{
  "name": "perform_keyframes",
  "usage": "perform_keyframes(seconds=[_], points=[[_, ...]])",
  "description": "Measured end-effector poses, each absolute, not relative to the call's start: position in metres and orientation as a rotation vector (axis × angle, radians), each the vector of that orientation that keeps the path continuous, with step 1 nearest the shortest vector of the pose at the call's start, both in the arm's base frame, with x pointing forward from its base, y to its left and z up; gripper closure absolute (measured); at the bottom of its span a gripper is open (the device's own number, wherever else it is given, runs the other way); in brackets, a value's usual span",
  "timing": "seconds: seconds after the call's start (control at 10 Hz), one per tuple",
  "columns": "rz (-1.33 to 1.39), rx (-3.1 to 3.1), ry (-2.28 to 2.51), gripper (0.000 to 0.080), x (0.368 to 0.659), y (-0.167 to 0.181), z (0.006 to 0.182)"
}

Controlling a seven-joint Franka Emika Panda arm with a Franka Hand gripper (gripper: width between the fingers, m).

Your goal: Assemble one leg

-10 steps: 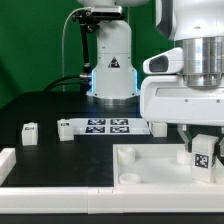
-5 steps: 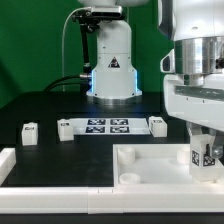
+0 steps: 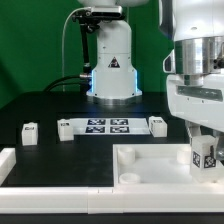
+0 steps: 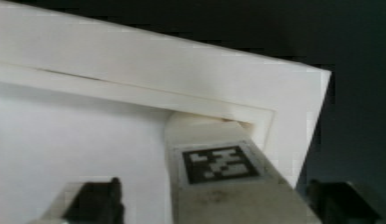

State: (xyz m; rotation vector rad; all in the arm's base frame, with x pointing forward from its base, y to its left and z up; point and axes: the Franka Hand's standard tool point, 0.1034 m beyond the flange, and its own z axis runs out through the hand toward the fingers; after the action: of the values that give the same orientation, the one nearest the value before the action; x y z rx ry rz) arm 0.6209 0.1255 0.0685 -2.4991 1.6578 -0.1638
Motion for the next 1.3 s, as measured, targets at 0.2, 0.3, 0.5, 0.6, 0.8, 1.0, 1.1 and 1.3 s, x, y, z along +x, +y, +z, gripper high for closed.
perform_keyframes(seconds=[0.2,0.3,0.5,0.6,0.8,1.0,1.1,1.3], points=[[-0.198,-2.672,1.384,0.0158,0.621,0.124,0.066],[-0.215,-2.787,1.168,0.0151,0.62,0.126,0.066],[-0.208,-2.919,0.86,0.0151,0.621,0.128,0.068],[-0.209,-2.984,0.67,0.015,0.622,0.129,0.07],[-0.22,-3.033,0.487,0.015,0.623,0.129,0.07],[-0.234,-3.097,0.144,0.015,0.624,0.124,0.07],[-0.237,-3.114,0.011,0.015,0.624,0.121,0.07],[-0.237,-3.115,-0.006,0.0159,0.625,0.119,0.07]])
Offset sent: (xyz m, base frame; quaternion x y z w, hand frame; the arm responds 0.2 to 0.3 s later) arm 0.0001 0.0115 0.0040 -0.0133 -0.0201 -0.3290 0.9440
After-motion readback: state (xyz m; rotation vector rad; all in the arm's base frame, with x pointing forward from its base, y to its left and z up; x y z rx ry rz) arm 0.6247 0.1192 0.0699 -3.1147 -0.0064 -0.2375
